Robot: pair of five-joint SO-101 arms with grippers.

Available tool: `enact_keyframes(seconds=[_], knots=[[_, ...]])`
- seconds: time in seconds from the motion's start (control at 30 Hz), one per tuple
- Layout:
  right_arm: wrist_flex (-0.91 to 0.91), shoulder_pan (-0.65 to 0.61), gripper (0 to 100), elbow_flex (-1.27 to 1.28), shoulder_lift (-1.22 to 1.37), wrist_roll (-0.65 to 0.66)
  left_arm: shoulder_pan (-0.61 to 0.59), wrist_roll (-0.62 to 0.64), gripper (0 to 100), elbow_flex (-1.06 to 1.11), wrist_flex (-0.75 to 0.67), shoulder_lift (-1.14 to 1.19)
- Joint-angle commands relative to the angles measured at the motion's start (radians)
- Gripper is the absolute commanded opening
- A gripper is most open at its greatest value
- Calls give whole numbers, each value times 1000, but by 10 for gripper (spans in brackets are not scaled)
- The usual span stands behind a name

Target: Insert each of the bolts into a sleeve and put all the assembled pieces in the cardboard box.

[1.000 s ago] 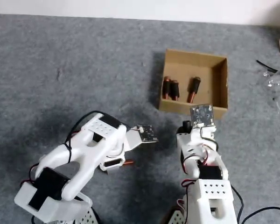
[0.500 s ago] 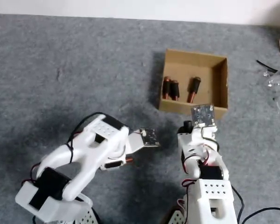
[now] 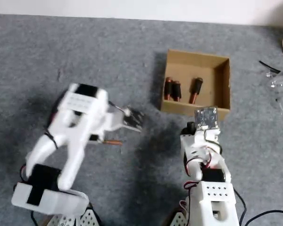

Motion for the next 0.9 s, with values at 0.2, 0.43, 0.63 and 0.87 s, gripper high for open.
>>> enact_keyframes(seconds=[0.2, 0.43, 0.63, 0.87], knots=[[-54, 10, 5, -2, -21, -3, -226, -256, 6, -272, 38, 280], [-56, 10, 5, -1, -21, -3, -220, -230, 27, -361, 157, 395], [-56, 10, 5, 1, -21, -3, -214, -18, 170, -407, 153, 407], [-56, 10, 5, 1, -21, -3, -140, 502, 161, -503, 126, 400]])
